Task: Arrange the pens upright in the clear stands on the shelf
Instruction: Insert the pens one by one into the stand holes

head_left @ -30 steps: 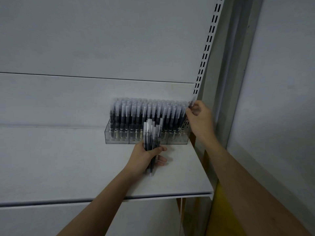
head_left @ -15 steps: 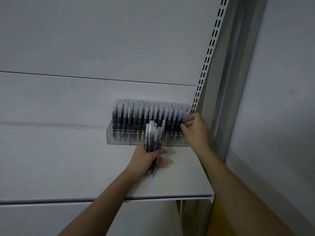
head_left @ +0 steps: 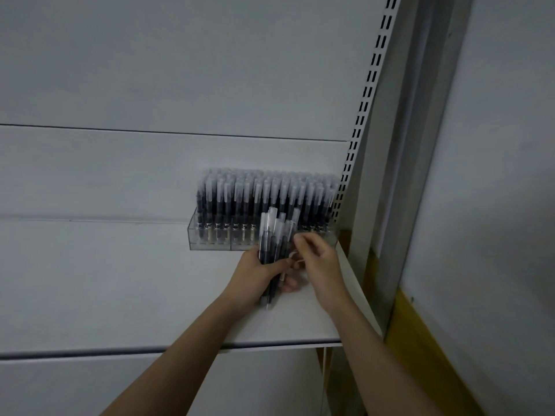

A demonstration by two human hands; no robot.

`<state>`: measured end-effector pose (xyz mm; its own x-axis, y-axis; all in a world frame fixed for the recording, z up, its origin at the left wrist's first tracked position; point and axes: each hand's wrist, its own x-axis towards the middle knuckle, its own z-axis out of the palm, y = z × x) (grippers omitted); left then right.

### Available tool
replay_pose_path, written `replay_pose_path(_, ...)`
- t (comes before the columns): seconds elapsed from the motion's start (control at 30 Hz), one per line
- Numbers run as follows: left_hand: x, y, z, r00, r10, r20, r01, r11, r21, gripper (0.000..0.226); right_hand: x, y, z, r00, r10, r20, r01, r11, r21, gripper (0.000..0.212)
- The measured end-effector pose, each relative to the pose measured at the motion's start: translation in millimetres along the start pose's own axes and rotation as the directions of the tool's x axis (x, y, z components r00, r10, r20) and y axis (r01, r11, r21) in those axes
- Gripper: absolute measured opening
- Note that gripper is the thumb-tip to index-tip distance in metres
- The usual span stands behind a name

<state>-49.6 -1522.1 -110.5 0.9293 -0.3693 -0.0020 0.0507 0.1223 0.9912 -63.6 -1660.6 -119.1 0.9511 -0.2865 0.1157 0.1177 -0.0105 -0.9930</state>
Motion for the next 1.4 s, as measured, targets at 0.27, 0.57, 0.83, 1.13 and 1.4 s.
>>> replay_pose_path(0.27, 0.2, -2.3, 0.8, 1.0, -0.007, 0.01, 0.006, 0.999, 0.034, 0.017, 1.1, 2.5, -7.5, 0.998, 0.026, 0.057, -0.029, 0.998, 0.055, 0.023)
replay_pose_path(0.57, 1.8, -4.1, 1.1, 0.999, -0.031, 0.018, 0.031, 1.0, -0.004, 0.02, 7.4, 3.0, -10.6, 0.994, 0.106, -0.026, -0.092, 0.941, 0.324, 0.013)
replay_pose_path(0.83, 4.0, -5.6, 0.5, 1.0, -0.027, 0.005, 0.026, 0.999, 0.04, 0.019, 11.1, 7.6, -11.6, 0.995, 0.081, -0.061, -0.054, 0.933, 0.355, 0.01)
replay_pose_path(1.13, -3.6, 4.7, 2.4, 1.0, -0.021, -0.015, 0.022, 0.999, 0.042, 0.015, 17.7, -4.8, -21.6, 0.993, 0.068, -0.095, -0.045, 0.972, 0.229, 0.01)
replay_pose_path(1.4, -2.4, 0.8, 0.9, 1.0, -0.022, -0.022, 0.022, 0.999, 0.023, 0.021, 52.0, -55.4, -60.4, 0.914, -0.29, -0.283, 0.234, 0.948, -0.215, 0.01)
